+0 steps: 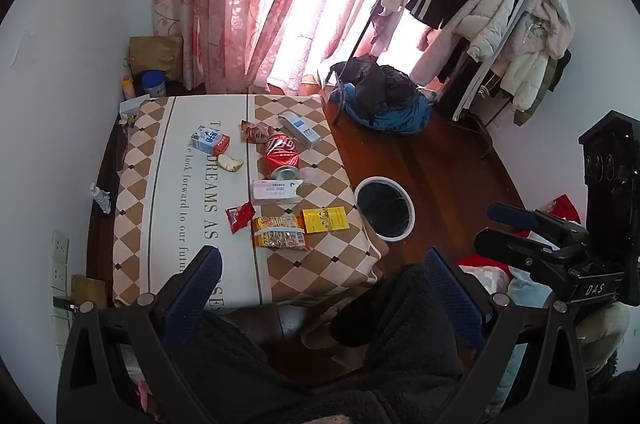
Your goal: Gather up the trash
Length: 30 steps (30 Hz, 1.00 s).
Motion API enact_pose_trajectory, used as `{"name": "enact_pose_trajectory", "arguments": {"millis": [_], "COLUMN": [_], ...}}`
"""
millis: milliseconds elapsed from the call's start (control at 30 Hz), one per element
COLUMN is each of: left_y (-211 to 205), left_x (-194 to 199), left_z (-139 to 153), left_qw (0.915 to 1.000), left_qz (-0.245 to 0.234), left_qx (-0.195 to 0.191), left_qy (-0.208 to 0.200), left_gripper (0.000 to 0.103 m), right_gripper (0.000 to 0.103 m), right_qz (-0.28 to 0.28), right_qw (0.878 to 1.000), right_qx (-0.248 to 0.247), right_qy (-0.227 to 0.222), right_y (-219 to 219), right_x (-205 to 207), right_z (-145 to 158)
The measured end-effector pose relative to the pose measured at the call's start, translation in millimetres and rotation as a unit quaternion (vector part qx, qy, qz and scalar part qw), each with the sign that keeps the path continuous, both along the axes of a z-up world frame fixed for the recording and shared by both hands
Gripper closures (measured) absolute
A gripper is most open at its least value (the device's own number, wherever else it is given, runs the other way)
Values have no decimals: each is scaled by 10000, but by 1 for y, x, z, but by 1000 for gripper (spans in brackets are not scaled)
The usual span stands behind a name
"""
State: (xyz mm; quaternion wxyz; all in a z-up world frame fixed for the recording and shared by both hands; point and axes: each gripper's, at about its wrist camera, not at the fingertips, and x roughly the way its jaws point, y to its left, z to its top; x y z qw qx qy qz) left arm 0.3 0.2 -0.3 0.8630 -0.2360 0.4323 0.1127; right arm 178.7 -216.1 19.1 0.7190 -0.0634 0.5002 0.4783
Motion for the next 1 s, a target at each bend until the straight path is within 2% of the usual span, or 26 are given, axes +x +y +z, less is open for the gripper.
{"name": "enact_pose_trajectory", "arguments": {"millis": [433,1000], "left_y": [-7,-2], "left_x": [-2,-6], "left_z": [-8,-5], "left_qw": [10000,10000], "left_qz": [-52,4], "left_qx": [19,-41], "left_qy": [-34,-85], "left_gripper": [0,0], "right_gripper": [0,0], "right_qz": [-15,82], "right_qw": [9999,9998], "right_qx": [-54,-112], "right_qy": [-85,-148], "right_y": [-1,1], "right_x": [6,-1], "right_z": [4,9]}}
